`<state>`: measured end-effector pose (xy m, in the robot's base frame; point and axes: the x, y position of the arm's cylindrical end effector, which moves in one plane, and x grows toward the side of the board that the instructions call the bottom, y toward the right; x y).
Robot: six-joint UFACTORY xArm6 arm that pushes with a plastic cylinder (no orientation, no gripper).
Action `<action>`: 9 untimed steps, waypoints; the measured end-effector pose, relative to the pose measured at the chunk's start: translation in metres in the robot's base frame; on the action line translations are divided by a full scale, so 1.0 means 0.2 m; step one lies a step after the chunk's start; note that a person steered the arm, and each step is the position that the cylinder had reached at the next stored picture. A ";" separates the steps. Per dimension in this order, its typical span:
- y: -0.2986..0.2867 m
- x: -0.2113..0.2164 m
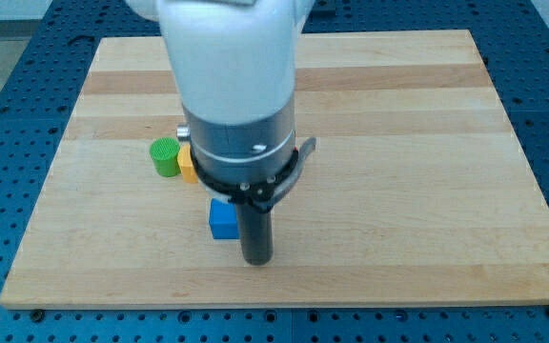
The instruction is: Push blue cube bottom of green star
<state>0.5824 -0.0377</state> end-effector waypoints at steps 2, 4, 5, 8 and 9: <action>-0.22 -0.01; -0.22 -0.09; -0.22 -0.12; -0.22 -0.12; -0.22 -0.13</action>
